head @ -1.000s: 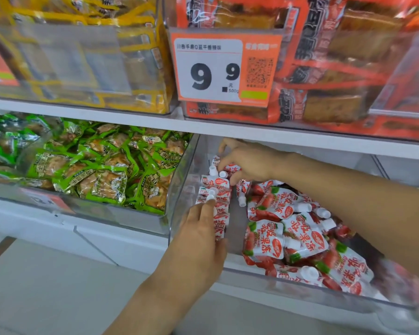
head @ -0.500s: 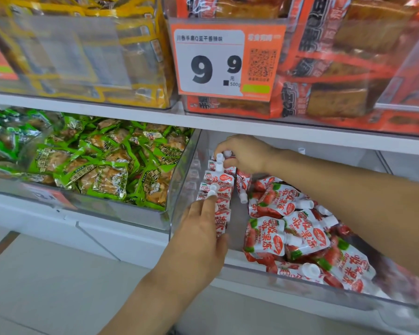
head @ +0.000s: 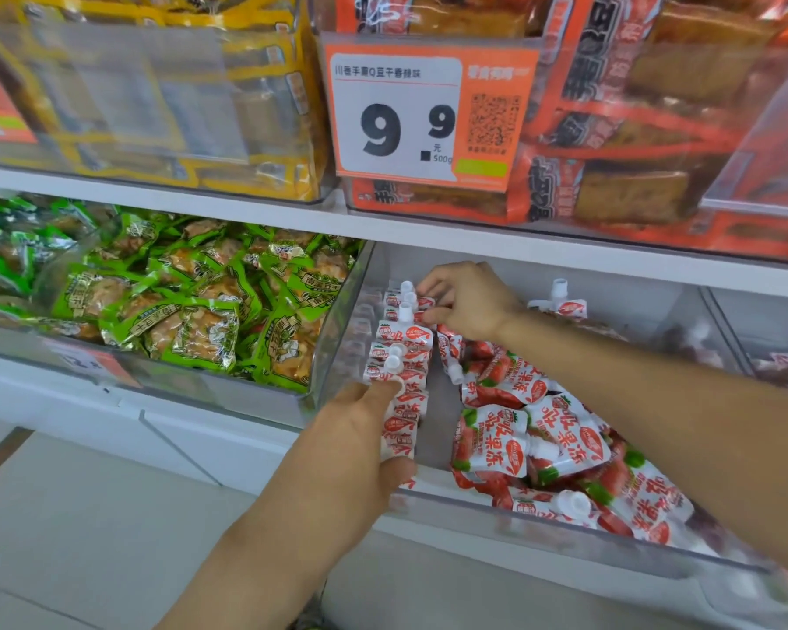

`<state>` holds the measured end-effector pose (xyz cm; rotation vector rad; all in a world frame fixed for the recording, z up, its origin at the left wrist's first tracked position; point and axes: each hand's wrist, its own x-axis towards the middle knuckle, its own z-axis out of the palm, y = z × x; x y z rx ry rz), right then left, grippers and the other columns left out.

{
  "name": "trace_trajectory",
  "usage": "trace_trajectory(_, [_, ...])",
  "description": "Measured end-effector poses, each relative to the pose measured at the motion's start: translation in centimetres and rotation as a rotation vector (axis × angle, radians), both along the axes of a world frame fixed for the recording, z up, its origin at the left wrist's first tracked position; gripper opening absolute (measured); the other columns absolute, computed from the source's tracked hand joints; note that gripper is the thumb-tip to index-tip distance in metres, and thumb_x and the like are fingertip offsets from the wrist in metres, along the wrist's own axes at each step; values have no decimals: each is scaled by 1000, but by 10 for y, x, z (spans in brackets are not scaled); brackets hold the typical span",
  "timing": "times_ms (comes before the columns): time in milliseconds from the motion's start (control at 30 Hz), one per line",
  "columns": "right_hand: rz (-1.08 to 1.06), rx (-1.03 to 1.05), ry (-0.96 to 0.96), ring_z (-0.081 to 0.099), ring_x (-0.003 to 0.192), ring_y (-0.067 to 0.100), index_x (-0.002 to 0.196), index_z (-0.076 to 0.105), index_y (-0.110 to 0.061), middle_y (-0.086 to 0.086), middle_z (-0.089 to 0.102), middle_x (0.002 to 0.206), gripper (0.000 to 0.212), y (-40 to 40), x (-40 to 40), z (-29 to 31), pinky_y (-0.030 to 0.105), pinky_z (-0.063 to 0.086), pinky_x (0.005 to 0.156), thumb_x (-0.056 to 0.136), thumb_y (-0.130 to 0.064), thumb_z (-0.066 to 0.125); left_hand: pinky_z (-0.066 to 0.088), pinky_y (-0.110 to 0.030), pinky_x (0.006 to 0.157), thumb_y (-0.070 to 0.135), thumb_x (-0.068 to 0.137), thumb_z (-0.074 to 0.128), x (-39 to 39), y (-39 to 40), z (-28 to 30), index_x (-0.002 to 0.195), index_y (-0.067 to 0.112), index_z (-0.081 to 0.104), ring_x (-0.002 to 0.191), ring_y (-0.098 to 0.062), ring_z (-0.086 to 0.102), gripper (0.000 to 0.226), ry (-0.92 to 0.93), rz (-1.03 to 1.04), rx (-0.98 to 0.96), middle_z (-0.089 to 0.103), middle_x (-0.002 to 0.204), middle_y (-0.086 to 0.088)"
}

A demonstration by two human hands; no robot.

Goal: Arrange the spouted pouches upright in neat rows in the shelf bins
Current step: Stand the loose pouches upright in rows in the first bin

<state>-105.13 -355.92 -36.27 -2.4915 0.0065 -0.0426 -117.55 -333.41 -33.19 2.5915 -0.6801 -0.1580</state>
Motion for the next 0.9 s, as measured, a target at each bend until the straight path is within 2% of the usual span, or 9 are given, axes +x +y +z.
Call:
trace_trajectory(100, [95, 17, 135, 65, 105, 19, 127, 62, -19, 5, 62, 129, 52, -2, -3, 14, 33, 52, 95, 79, -17, 81, 41, -21, 90, 34, 84, 72, 0, -4, 5, 145, 36, 33, 117, -13, 51, 72, 23, 18, 28, 50, 129, 8])
trace_trajectory(200, [174, -177, 83, 54, 125, 19, 142, 46, -21, 0, 50, 144, 64, -10, -31, 39, 30, 43, 101, 86, -31, 74, 42, -22, 92, 37, 85, 71, -3, -3, 8, 146, 35, 32, 118, -14, 51, 72, 37, -7, 30, 48, 131, 7])
trace_trajectory(267, [204, -266, 40, 58, 117, 16, 133, 54, -22, -3, 59, 132, 52, -18, -68, 58, 29, 45, 98, 86, -38, 71, 39, -18, 92, 39, 84, 71, -6, -2, 10, 145, 32, 35, 120, -13, 50, 71, 10, -13, 1, 46, 133, 8])
trace_trajectory(400, [284, -218, 165, 65, 78, -5, 105, 68, -36, -22, 70, 90, 28, -35, -149, 77, 14, 50, 73, 81, -47, 74, 36, -14, 87, 30, 80, 77, -4, -12, 17, 128, 26, 59, 109, -12, 57, 52, -170, -72, -92, 57, 123, 8])
trace_trajectory(467, [311, -199, 203, 63, 78, -7, 103, 68, -37, -23, 68, 88, 27, -39, -178, 69, 10, 48, 70, 82, -53, 70, 36, -10, 86, 27, 79, 78, -2, -24, 20, 120, 26, 66, 101, -7, 58, 43, -169, -178, -138, 62, 116, 9])
trace_trajectory(567, [385, -221, 157, 61, 80, -6, 107, 67, -35, -19, 68, 92, 29, -40, -202, 48, 11, 46, 71, 89, -56, 60, 33, 1, 78, 30, 79, 79, 1, -46, 16, 121, 28, 65, 88, 8, 52, 45, -21, -335, -116, 61, 108, 13])
trace_trajectory(667, [407, -192, 157, 58, 69, 0, 106, 69, -31, -12, 69, 80, 38, -39, -212, 37, 12, 42, 63, 87, -62, 59, 27, 4, 85, 34, 73, 83, 8, -62, 2, 131, 26, 59, 109, 2, 52, 63, 76, -470, 6, 57, 122, 14])
trace_trajectory(767, [394, -142, 138, 60, 73, 7, 104, 70, -35, -11, 70, 82, 38, -41, -217, 32, 28, 49, 70, 83, -65, 60, 23, 4, 89, 35, 70, 84, 14, -70, -9, 133, 25, 56, 119, -6, 49, 70, 75, -496, 57, 51, 130, 8])
trace_trajectory(900, [340, 18, 152, 61, 71, 8, 103, 72, -33, -10, 70, 84, 26, -46, -225, 29, 30, 50, 69, 91, -52, 60, 28, -1, 89, 11, 81, 72, 17, -76, -13, 128, 22, 62, 117, -11, 52, 49, 37, -491, 54, 56, 132, 3])
